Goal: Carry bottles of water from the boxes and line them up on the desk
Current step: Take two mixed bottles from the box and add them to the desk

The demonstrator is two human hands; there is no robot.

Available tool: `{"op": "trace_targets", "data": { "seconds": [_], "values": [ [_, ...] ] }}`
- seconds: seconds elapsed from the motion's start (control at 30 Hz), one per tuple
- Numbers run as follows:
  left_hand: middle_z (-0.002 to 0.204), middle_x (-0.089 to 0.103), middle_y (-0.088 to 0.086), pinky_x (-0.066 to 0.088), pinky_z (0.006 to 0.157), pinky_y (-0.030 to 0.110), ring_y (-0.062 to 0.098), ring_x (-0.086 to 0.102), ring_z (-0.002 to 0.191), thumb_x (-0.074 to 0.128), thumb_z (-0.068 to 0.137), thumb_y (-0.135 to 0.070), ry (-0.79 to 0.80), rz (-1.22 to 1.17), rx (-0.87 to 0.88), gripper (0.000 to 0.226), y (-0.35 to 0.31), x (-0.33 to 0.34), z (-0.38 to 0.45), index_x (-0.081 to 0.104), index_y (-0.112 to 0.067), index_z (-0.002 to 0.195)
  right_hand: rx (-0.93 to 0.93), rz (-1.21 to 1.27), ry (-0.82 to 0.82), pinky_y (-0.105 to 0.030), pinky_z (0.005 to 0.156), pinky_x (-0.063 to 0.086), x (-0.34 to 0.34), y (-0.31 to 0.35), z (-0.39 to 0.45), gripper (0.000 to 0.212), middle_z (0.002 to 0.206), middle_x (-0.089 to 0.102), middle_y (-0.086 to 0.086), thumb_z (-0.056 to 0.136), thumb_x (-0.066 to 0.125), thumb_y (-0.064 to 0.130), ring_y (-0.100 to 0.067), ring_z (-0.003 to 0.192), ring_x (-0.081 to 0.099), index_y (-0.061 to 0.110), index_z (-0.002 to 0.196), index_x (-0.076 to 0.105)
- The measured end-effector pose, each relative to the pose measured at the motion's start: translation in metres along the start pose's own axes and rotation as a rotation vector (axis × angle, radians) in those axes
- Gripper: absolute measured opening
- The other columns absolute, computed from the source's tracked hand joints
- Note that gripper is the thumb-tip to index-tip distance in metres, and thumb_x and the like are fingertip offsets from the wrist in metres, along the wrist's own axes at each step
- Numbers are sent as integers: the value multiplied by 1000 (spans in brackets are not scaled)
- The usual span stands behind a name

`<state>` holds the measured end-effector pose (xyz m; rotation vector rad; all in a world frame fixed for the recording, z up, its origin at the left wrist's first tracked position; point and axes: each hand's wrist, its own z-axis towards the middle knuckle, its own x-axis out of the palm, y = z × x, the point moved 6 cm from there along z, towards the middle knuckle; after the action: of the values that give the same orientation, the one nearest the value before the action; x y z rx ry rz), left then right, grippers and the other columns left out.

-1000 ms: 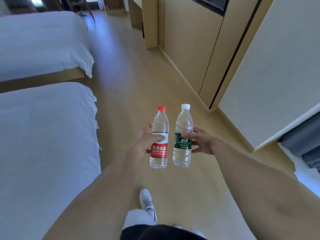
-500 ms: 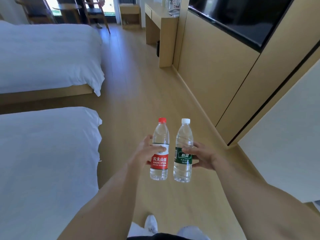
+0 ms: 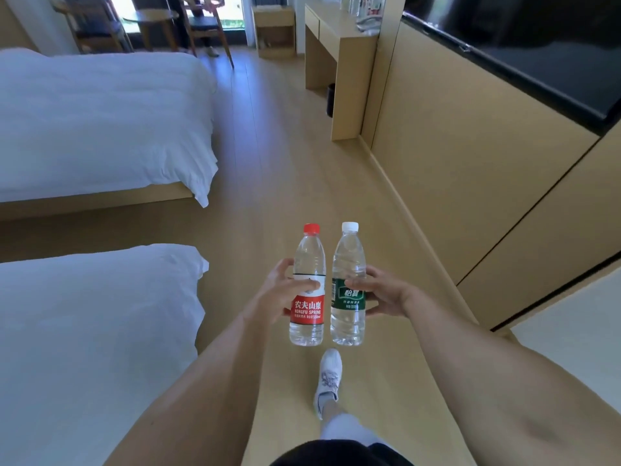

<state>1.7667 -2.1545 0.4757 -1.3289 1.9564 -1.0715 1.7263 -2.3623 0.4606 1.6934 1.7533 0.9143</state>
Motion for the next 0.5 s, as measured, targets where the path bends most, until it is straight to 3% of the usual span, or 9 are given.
{"op": "trace_targets", "data": {
  "seconds": [0.17,0.33,0.5],
  "values": [
    [112,71,19,55,89,58,41,70,102,77,81,-3,-82,-20,-3,54,-55,-26,84,53,-24,125,16,-24,62,-54,92,53,-19,64,97,52,126,66,-10,87,73,16,-29,115,64,22,134,51],
    [109,71,16,57,78,47,35,71,95,76,82,-5,-116,-50,-14,58,-110,-45,157,51,-23,131,40,-15,120,-51,87,55,-38,131,173,50,126,66,-10,87,74,16,-30,114,64,21,132,52],
    [110,72,15,57,72,44,34,72,94,78,80,-6,-142,-66,-36,64,-151,-59,221,49,-25,135,58,-17,133,-51,85,56,-60,184,232,49,124,66,-12,86,75,17,-30,113,65,18,130,54]
  ]
}}
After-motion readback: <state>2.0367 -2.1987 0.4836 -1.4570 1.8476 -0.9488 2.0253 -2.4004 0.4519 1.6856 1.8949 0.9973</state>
